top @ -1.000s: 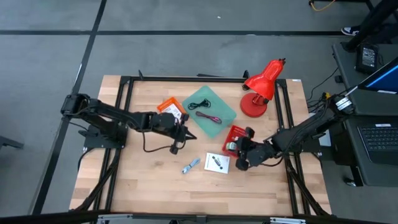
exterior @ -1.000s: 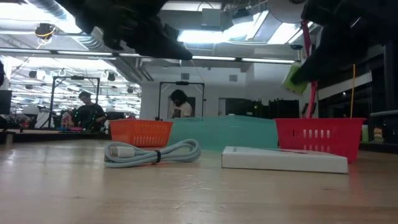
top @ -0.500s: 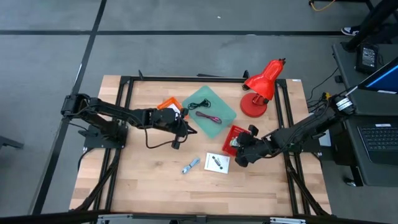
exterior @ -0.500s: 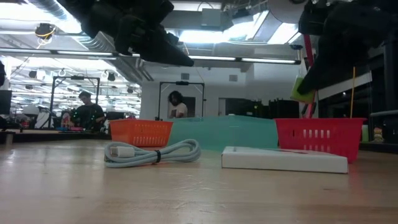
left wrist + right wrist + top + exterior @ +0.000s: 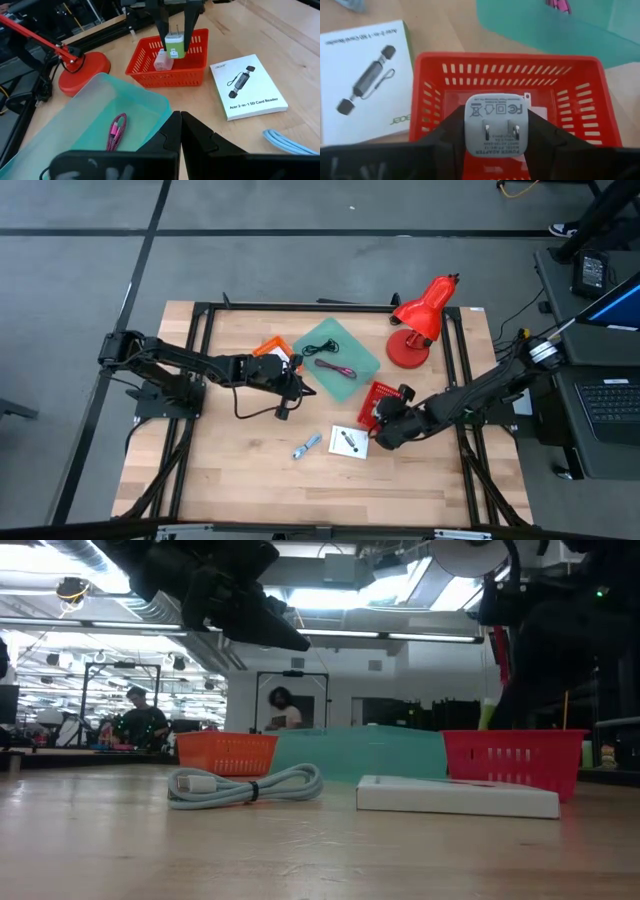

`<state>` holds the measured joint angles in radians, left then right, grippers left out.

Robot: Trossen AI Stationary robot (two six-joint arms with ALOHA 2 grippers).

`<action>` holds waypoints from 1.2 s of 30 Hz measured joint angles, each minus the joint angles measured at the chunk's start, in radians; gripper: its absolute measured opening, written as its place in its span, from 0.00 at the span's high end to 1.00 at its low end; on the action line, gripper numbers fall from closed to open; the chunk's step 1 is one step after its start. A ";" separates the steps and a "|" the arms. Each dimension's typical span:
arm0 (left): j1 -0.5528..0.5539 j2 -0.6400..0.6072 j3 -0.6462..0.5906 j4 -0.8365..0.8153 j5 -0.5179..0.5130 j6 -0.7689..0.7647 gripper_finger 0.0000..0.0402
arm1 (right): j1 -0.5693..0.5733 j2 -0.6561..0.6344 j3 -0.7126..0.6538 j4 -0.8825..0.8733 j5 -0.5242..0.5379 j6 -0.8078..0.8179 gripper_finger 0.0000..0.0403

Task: Pick and place items into bin
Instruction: Put the green charger adapter into the red bin, then put the blue charger cable into the blue bin

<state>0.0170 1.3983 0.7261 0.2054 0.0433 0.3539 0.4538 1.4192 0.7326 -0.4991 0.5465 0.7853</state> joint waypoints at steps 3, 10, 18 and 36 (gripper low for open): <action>0.000 0.000 0.000 0.000 0.000 0.000 0.99 | 0.000 0.015 0.000 0.000 0.000 0.000 0.64; 0.000 0.000 0.000 0.000 -0.001 -0.004 0.99 | 0.000 0.018 0.000 0.002 0.001 0.000 0.59; 0.000 0.000 0.000 0.000 -0.001 -0.003 0.99 | 0.000 0.019 0.000 0.007 0.001 -0.001 0.59; -0.002 0.000 0.000 0.001 -0.002 -0.006 0.99 | 0.000 -0.041 0.000 0.213 0.011 -0.216 0.60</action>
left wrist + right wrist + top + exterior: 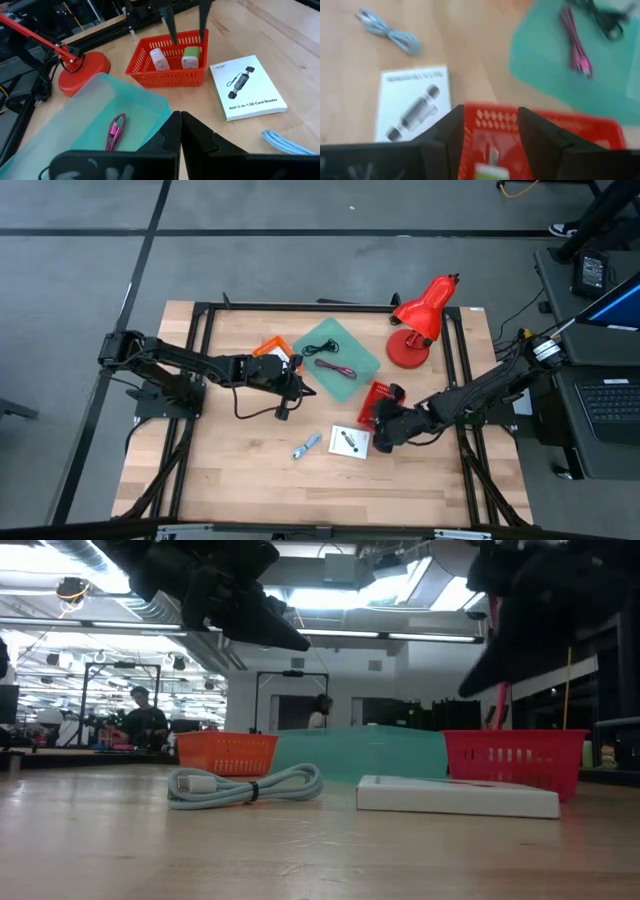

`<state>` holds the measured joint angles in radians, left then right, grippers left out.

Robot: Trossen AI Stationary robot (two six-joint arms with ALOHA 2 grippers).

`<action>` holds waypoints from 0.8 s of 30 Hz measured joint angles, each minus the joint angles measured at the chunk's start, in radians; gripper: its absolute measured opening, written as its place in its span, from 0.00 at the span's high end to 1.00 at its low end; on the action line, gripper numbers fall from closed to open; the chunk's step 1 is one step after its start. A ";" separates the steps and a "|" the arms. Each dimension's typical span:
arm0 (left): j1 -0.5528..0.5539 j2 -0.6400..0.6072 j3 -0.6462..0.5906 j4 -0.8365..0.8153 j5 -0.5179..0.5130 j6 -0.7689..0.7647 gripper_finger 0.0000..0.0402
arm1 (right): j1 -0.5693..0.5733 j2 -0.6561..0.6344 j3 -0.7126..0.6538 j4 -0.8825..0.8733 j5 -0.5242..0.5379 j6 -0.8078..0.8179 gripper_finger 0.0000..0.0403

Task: Pick and place items into bin
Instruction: Put the blue charger cable into the blue bin

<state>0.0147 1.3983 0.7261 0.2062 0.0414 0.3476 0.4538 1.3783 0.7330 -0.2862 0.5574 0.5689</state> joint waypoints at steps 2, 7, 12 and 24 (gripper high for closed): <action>0.000 0.000 0.000 0.000 0.000 -0.019 0.99 | 0.000 0.000 0.000 0.061 0.000 -0.069 0.62; -0.001 0.000 0.000 0.000 0.001 -0.099 0.99 | 0.000 0.000 0.000 0.191 0.002 -0.193 0.70; -0.023 0.000 0.000 -0.023 0.002 -0.179 0.93 | 0.002 0.018 0.000 0.272 0.001 -0.291 0.80; -0.208 0.000 0.000 -0.052 -0.111 -0.178 0.66 | 0.000 0.121 0.000 0.415 -0.001 -0.444 0.99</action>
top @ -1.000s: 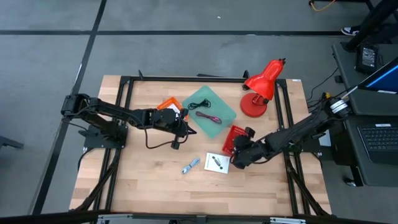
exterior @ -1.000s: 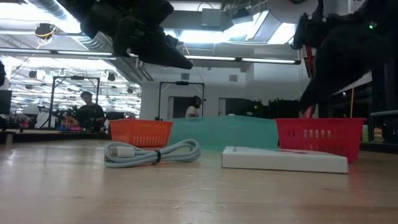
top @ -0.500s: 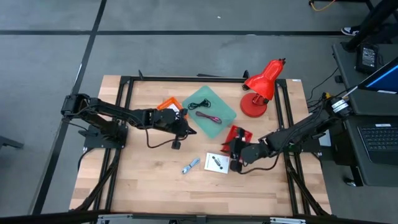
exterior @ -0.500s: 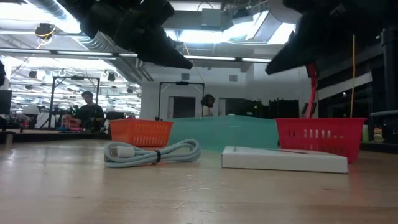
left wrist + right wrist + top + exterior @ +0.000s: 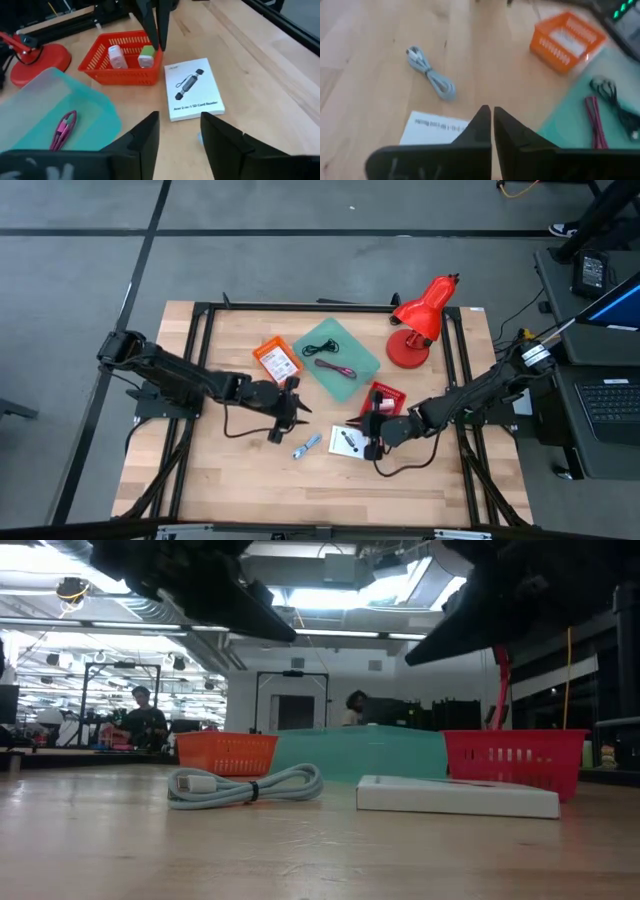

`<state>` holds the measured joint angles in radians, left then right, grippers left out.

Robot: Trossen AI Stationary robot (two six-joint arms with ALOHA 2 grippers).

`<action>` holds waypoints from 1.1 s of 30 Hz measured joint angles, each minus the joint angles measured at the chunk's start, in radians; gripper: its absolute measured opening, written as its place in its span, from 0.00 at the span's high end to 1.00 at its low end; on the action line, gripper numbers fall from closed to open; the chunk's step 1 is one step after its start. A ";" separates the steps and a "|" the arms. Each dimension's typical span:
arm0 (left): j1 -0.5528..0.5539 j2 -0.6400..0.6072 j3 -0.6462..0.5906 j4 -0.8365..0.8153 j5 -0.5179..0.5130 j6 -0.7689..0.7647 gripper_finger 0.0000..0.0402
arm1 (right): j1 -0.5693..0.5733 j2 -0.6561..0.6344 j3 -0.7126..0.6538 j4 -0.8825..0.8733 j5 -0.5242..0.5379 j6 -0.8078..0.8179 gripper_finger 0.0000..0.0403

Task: Pick and place items into bin
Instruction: Put the blue charger cable into the blue bin

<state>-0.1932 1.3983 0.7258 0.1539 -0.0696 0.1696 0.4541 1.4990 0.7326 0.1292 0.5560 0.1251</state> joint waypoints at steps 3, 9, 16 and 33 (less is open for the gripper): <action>-0.028 0.000 0.000 0.000 -0.017 0.000 0.63 | 0.000 0.003 0.000 0.035 -0.008 -0.026 0.98; -0.073 0.000 0.000 -0.001 -0.031 -0.109 0.63 | 0.000 0.003 0.000 0.040 -0.009 -0.049 0.99; -0.137 0.023 0.000 -0.037 -0.127 -0.276 0.59 | -0.001 0.003 0.000 0.040 -0.009 -0.053 0.99; -0.255 0.253 0.185 -0.243 -0.280 -0.557 0.55 | -0.012 0.004 0.000 0.038 -0.010 0.024 0.99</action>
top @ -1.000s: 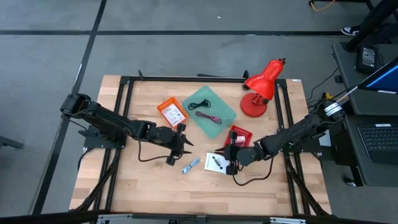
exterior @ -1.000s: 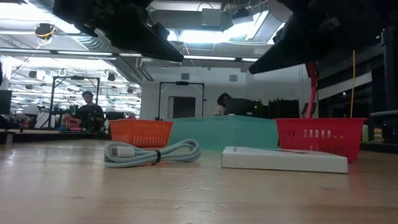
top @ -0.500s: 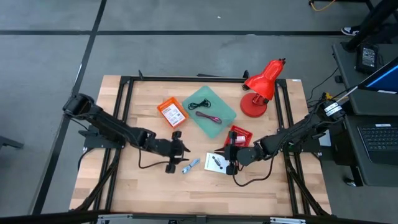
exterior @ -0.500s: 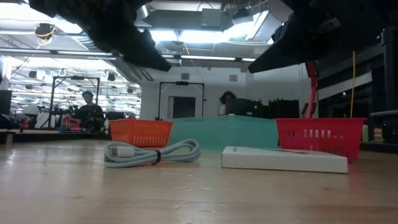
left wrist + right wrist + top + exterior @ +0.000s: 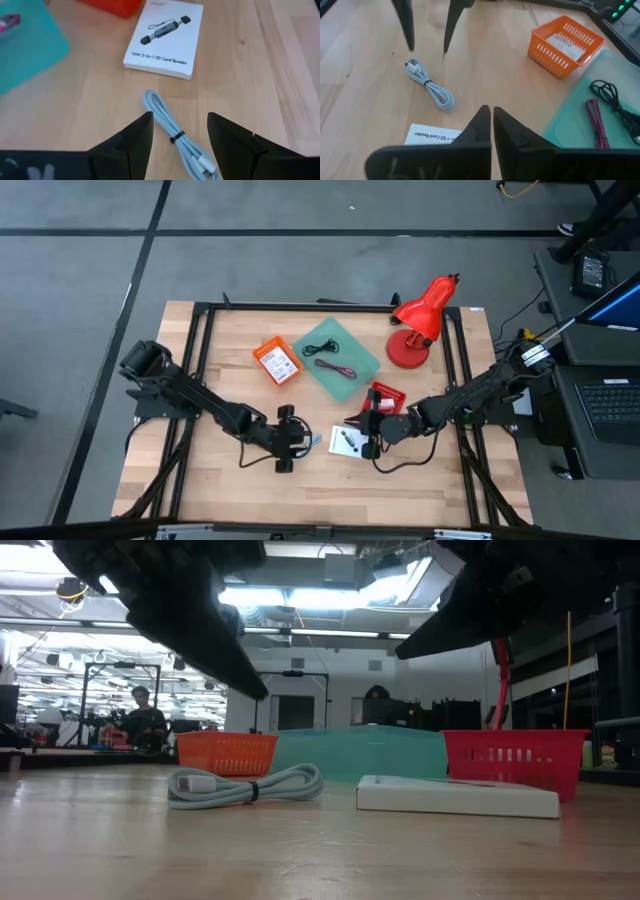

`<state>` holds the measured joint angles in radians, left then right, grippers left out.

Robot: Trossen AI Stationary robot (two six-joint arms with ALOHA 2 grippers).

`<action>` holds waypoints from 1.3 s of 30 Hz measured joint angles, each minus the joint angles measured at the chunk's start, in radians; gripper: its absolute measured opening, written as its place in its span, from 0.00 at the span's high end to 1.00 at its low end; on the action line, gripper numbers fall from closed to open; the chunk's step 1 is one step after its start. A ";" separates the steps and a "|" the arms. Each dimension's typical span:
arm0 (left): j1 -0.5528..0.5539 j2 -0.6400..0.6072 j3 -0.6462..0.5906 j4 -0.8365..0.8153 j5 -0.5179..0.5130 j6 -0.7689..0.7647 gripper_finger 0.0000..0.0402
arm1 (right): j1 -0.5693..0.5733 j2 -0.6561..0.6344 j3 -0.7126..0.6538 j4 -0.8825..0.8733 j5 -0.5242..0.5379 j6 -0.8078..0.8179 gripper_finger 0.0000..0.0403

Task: Pick and place items into bin
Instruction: Put the blue charger cable into the blue bin

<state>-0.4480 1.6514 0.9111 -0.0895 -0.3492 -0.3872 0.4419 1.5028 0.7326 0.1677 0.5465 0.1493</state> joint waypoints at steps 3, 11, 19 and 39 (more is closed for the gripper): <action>0.000 0.042 0.017 0.003 0.000 -0.035 0.55 | 0.000 0.000 0.000 0.000 0.000 0.006 0.99; -0.002 0.149 0.023 0.001 0.009 -0.185 0.55 | 0.000 0.000 0.000 -0.002 0.000 0.054 0.99; -0.002 0.209 0.028 -0.015 0.066 -0.256 0.55 | 0.001 0.014 0.000 0.001 0.000 0.082 0.99; -0.002 0.160 0.020 -0.093 0.144 0.054 0.92 | 0.001 0.131 0.000 0.153 0.000 -0.027 0.99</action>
<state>-0.4505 1.8118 0.9309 -0.1822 -0.2052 -0.3328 0.4427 1.6337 0.7322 0.3207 0.5461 0.1219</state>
